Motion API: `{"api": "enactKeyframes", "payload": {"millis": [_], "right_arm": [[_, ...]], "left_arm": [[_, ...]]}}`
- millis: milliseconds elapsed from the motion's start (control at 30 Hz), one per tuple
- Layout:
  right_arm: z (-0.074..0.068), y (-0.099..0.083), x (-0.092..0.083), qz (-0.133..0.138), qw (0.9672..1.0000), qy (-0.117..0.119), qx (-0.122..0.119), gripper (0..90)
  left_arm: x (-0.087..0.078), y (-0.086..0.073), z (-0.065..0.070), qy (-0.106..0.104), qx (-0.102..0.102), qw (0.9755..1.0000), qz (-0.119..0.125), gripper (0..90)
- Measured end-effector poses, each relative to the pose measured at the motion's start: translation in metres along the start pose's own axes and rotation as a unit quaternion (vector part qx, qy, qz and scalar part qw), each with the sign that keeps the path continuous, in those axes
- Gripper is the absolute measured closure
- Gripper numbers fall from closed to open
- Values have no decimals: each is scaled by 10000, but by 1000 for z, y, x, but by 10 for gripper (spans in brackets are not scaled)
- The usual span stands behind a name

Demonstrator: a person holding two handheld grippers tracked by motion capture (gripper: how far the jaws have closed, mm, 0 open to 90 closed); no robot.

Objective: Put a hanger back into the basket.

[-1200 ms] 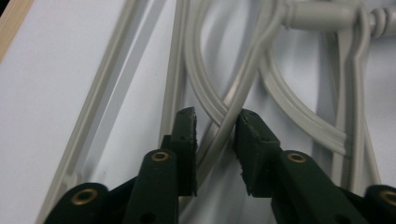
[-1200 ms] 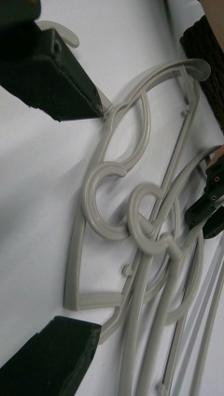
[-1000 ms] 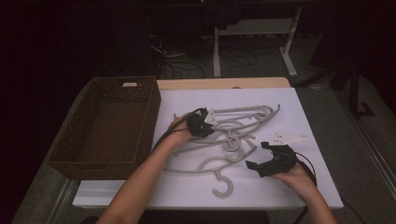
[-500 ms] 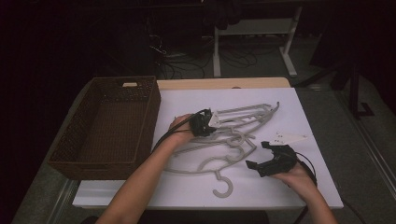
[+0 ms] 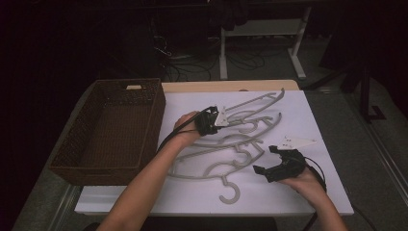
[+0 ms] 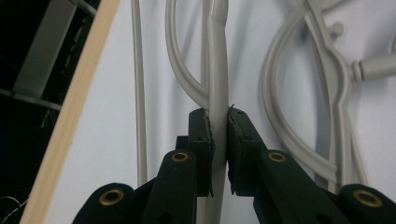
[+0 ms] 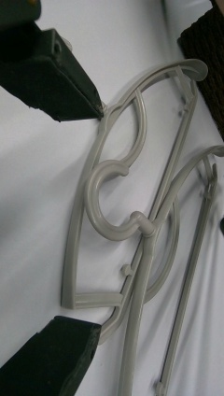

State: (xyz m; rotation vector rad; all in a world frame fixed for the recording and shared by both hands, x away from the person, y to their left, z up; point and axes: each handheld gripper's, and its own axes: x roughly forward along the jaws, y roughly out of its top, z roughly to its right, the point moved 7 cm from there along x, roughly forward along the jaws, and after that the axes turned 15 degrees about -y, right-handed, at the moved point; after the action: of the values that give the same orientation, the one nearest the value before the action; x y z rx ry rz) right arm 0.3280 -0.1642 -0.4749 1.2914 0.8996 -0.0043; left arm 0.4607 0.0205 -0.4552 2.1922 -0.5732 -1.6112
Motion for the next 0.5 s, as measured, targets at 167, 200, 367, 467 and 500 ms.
{"api": "enactKeyframes", "payload": {"millis": [167,200,367,467,500], "right_arm": [[0,0,0,4,10000,3,5,0],[0,0,0,4,10000,6,8,0],[1,0,-1,11,10000,4,11,0],[0,0,0,3,10000,6,10,0],[0,0,0,0,10000,5,8,0]], "left_arm": [[-10,6,-7,94,-66,9999,90,820],[-13,8,-8,95,-94,9998,120,820],[-27,13,-13,113,-205,9995,228,821],[-36,16,-15,132,-252,9992,290,822],[-40,16,-16,143,-258,9992,282,822]]}}
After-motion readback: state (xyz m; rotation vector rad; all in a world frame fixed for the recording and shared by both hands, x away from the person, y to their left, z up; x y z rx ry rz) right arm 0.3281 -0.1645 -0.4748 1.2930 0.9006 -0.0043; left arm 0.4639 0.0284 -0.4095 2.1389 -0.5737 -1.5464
